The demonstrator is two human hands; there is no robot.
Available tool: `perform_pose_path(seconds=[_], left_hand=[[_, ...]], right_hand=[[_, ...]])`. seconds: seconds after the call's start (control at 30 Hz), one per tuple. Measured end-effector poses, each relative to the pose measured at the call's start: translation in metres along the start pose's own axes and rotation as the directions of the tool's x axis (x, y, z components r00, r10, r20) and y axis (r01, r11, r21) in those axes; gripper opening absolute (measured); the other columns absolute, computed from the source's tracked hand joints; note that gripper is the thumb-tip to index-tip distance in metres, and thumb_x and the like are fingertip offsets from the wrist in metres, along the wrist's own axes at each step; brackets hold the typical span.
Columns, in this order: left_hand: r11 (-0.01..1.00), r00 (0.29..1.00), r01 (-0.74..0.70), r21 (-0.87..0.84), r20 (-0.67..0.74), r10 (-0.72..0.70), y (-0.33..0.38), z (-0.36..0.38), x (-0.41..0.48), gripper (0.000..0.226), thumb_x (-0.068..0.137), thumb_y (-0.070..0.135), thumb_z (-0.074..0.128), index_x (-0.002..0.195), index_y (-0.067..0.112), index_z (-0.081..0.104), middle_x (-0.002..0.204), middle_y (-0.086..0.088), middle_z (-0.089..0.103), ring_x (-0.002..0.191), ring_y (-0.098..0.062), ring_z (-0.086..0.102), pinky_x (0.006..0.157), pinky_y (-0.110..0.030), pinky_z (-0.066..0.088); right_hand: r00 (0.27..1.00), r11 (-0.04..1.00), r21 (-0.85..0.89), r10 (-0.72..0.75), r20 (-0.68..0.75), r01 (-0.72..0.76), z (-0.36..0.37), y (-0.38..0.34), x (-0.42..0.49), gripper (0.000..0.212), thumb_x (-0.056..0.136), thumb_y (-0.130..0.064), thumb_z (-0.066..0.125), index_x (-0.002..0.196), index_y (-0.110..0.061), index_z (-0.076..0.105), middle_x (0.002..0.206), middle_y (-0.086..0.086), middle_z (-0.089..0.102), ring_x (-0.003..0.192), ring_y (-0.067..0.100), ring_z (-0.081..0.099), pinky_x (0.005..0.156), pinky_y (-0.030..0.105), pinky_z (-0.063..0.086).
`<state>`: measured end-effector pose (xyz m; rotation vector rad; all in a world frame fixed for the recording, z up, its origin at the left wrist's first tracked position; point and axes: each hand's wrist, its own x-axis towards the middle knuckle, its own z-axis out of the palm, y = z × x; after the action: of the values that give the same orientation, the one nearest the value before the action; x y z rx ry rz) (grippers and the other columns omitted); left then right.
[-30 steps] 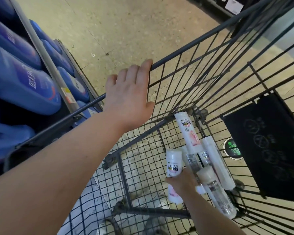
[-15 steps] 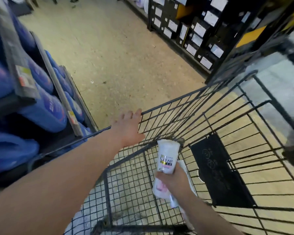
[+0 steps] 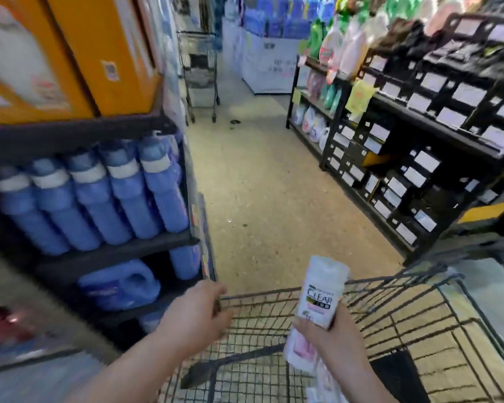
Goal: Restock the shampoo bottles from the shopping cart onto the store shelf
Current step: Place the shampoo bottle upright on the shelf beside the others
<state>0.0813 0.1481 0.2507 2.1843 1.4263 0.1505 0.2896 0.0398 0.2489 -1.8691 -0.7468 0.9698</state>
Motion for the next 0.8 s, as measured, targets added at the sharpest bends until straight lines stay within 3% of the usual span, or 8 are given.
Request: perform_pose_path(seconds=[0.07, 0.17, 0.23, 0.37, 0.43, 0.53, 0.63, 0.8], left_hand=[[1.0, 0.998, 0.024, 0.017, -0.059, -0.023, -0.016, -0.02, -0.021, 0.044, 0.084, 0.055, 0.054, 0.12, 0.03, 0.054, 0.116, 0.012, 0.053, 0.106, -0.009, 0.055, 0.091, -0.027, 0.045], [0.997, 0.986, 0.07, 0.044, -0.155, -0.063, -0.044, -0.049, -0.055, 0.057, 0.079, 0.065, 0.047, 0.122, 0.028, 0.054, 0.121, 0.012, 0.052, 0.116, -0.009, 0.051, 0.097, -0.025, 0.04], [0.99, 0.972, 0.127, 0.052, -0.208, -0.114, -0.067, -0.066, -0.079, 0.054, 0.084, 0.06, 0.05, 0.128, 0.03, 0.049, 0.128, 0.013, 0.048, 0.121, -0.007, 0.046, 0.1, -0.023, 0.038], [0.975, 0.918, 0.221, 0.018, -0.341, -0.202, -0.117, -0.101, -0.132, 0.047, 0.087, 0.054, 0.052, 0.126, 0.029, 0.05, 0.128, 0.011, 0.048, 0.118, -0.009, 0.049, 0.096, -0.022, 0.038], [0.959, 0.887, 0.282, 0.001, -0.382, -0.26, -0.146, -0.118, -0.162, 0.047, 0.087, 0.055, 0.052, 0.125, 0.028, 0.05, 0.125, 0.01, 0.049, 0.117, -0.011, 0.05, 0.095, -0.025, 0.041], [0.942, 0.844, 0.334, -0.039, -0.432, -0.317, -0.194, -0.141, -0.212, 0.037, 0.084, 0.056, 0.054, 0.108, 0.029, 0.055, 0.11, 0.01, 0.053, 0.11, -0.014, 0.052, 0.09, -0.032, 0.044], [0.922, 0.809, 0.375, -0.099, -0.45, -0.378, -0.248, -0.165, -0.27, 0.027, 0.083, 0.054, 0.056, 0.091, 0.029, 0.053, 0.099, 0.01, 0.052, 0.105, -0.013, 0.053, 0.088, -0.032, 0.045], [0.86, 0.718, 0.491, -0.138, -0.495, -0.489, -0.341, -0.202, -0.376, 0.036, 0.084, 0.054, 0.055, 0.106, 0.026, 0.056, 0.105, 0.008, 0.052, 0.107, -0.014, 0.054, 0.089, -0.03, 0.044]], right_hand=[[0.996, 0.997, -0.015, -0.077, 0.044, 0.078, 0.016, -0.027, -0.008, 0.04, 0.068, -0.02, 0.082, 0.099, -0.024, 0.058, 0.092, -0.008, 0.068, 0.083, 0.009, 0.063, 0.066, 0.026, 0.045], [0.975, 0.983, -0.038, -0.175, 0.139, 0.182, 0.048, -0.066, -0.02, 0.035, 0.068, -0.021, 0.082, 0.083, -0.028, 0.051, 0.084, -0.017, 0.061, 0.076, -0.002, 0.056, 0.058, 0.018, 0.04], [0.954, 0.971, -0.035, -0.226, 0.197, 0.237, 0.074, -0.088, -0.03, 0.035, 0.069, -0.019, 0.081, 0.078, -0.028, 0.049, 0.082, -0.015, 0.061, 0.074, 0.0, 0.056, 0.058, 0.02, 0.042], [0.899, 0.939, -0.024, -0.32, 0.298, 0.342, 0.135, -0.126, -0.062, 0.034, 0.071, -0.014, 0.079, 0.084, -0.025, 0.051, 0.08, -0.013, 0.062, 0.07, 0.0, 0.057, 0.049, 0.014, 0.04], [0.861, 0.916, -0.024, -0.368, 0.351, 0.401, 0.171, -0.141, -0.083, 0.033, 0.07, -0.014, 0.08, 0.085, -0.026, 0.052, 0.082, -0.013, 0.064, 0.073, 0.001, 0.059, 0.053, 0.016, 0.042], [0.802, 0.884, -0.013, -0.417, 0.428, 0.466, 0.233, -0.162, -0.125, 0.034, 0.07, -0.018, 0.08, 0.084, -0.03, 0.051, 0.082, -0.017, 0.063, 0.078, 0.0, 0.06, 0.061, 0.018, 0.044], [0.744, 0.87, 0.045, -0.445, 0.498, 0.491, 0.3, -0.179, -0.176, 0.031, 0.072, -0.013, 0.079, 0.084, -0.025, 0.053, 0.078, -0.015, 0.062, 0.067, -0.003, 0.058, 0.049, 0.008, 0.041], [0.631, 0.834, 0.109, -0.488, 0.603, 0.541, 0.417, -0.197, -0.264, 0.036, 0.071, -0.012, 0.08, 0.093, -0.027, 0.055, 0.091, -0.01, 0.065, 0.081, 0.003, 0.06, 0.066, 0.019, 0.046]])
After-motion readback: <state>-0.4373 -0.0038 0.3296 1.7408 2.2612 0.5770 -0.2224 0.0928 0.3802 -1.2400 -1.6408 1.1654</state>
